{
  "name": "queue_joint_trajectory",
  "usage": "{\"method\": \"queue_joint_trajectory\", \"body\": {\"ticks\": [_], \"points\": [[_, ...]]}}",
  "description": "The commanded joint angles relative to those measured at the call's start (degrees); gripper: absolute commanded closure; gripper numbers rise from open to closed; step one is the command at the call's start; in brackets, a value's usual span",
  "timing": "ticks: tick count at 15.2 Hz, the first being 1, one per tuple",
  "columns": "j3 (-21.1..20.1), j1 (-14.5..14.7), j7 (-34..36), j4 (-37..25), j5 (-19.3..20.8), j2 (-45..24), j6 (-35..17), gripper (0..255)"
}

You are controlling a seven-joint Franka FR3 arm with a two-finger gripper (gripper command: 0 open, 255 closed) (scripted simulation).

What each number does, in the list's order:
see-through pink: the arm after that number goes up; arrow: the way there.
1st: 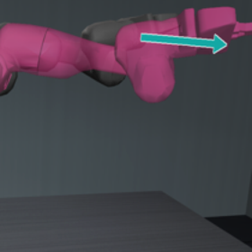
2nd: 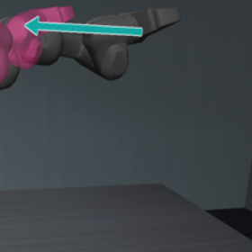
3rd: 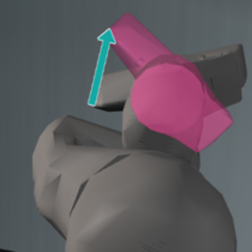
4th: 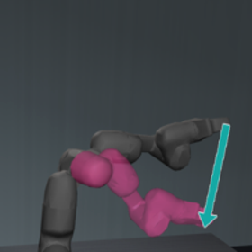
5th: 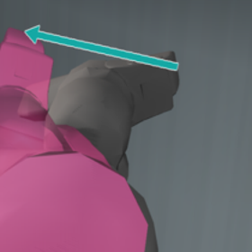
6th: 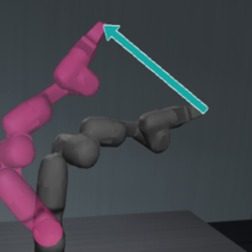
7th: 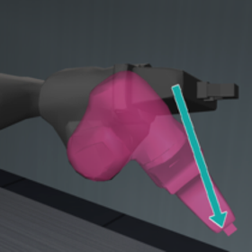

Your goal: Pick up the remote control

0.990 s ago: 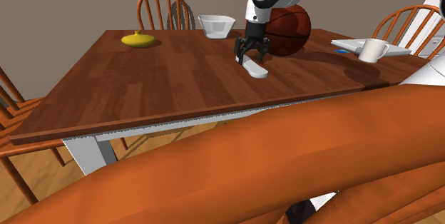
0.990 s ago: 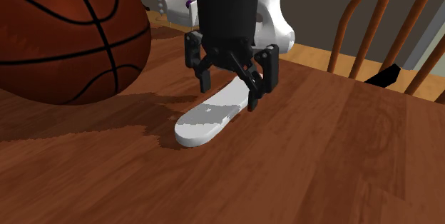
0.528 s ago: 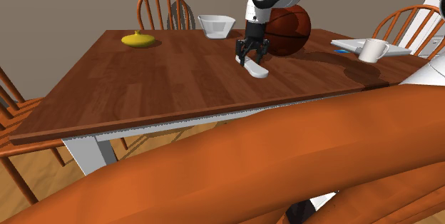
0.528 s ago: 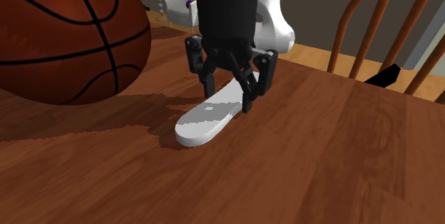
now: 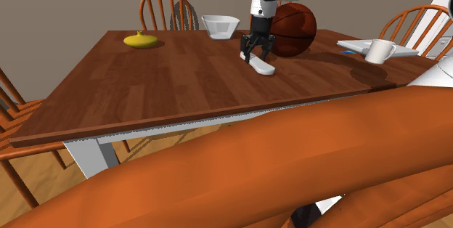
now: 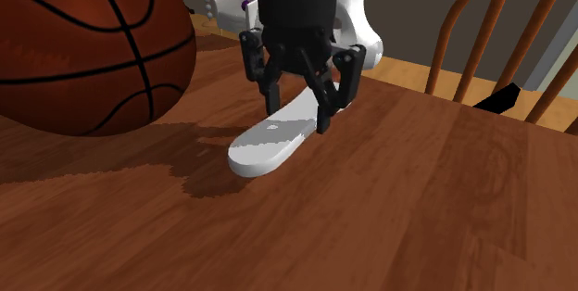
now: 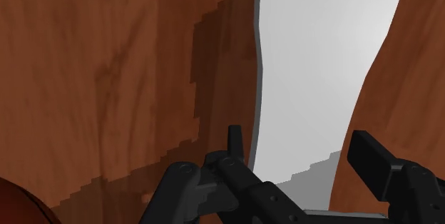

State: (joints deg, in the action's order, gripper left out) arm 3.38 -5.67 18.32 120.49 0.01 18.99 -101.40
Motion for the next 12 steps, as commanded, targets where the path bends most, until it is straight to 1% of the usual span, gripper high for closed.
{"method": "queue_joint_trajectory", "body": {"ticks": [1, 10, 12], "points": [[0.07, -0.03, -0.11, -1.82, 0.01, -0.21, 1.61, 255], [0.03, 0.02, -0.05, -9.57, -0.05, -1.03, 8.54, 255], [0.03, 0.02, -0.05, -9.70, -0.05, -1.05, 8.65, 255]]}}
